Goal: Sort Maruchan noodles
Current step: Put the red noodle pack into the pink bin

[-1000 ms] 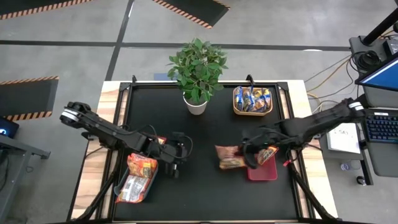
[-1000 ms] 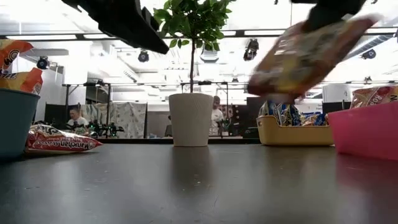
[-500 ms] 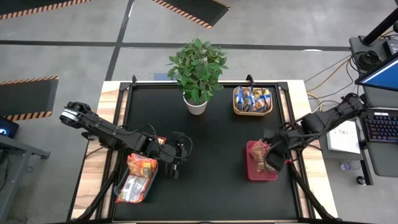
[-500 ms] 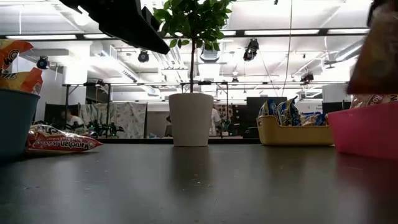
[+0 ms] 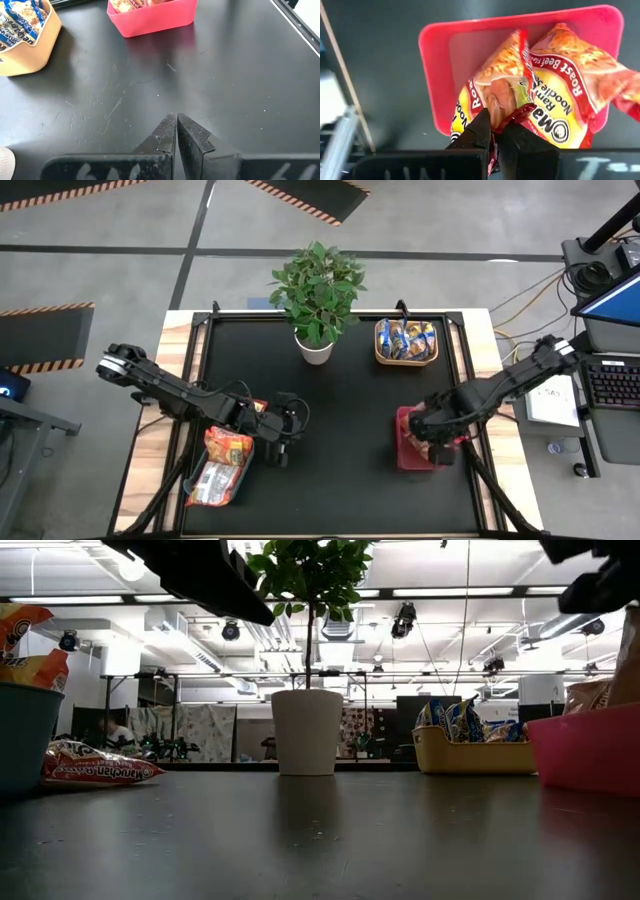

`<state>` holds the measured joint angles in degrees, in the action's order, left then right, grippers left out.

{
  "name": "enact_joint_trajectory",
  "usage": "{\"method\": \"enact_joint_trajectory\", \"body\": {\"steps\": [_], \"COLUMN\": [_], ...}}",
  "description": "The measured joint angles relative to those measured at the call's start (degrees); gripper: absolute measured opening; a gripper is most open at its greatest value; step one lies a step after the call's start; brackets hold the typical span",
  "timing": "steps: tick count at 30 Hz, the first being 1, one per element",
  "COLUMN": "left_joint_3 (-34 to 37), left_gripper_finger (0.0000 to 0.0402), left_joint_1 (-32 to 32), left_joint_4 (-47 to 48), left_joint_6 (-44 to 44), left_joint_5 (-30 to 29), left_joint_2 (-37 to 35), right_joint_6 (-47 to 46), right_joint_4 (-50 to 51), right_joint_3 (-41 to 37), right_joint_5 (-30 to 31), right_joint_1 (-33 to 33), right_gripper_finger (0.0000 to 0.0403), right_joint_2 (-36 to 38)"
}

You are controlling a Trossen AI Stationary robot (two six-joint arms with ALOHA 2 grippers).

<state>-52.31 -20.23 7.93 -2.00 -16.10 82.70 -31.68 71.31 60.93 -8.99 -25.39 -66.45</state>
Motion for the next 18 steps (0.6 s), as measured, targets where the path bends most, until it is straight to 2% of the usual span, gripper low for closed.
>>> {"method": "enact_joint_trajectory", "body": {"steps": [10, 18], "left_joint_3": [0.00, 0.00], "left_gripper_finger": [0.0000, 0.0000], "left_joint_1": [0.00, 0.00], "left_joint_4": [-0.46, -0.75], "left_joint_6": [0.00, -0.22], "left_joint_5": [0.00, 0.00], "left_joint_2": [0.00, 0.02], "right_joint_6": [10.01, 12.29], "right_joint_4": [0.59, 0.74], "right_joint_3": [0.07, 0.07], "right_joint_5": [1.53, 5.24], "right_joint_1": [0.15, 0.15], "right_gripper_finger": [0.0008, 0.0008], "right_joint_2": [-12.00, -13.87]}}
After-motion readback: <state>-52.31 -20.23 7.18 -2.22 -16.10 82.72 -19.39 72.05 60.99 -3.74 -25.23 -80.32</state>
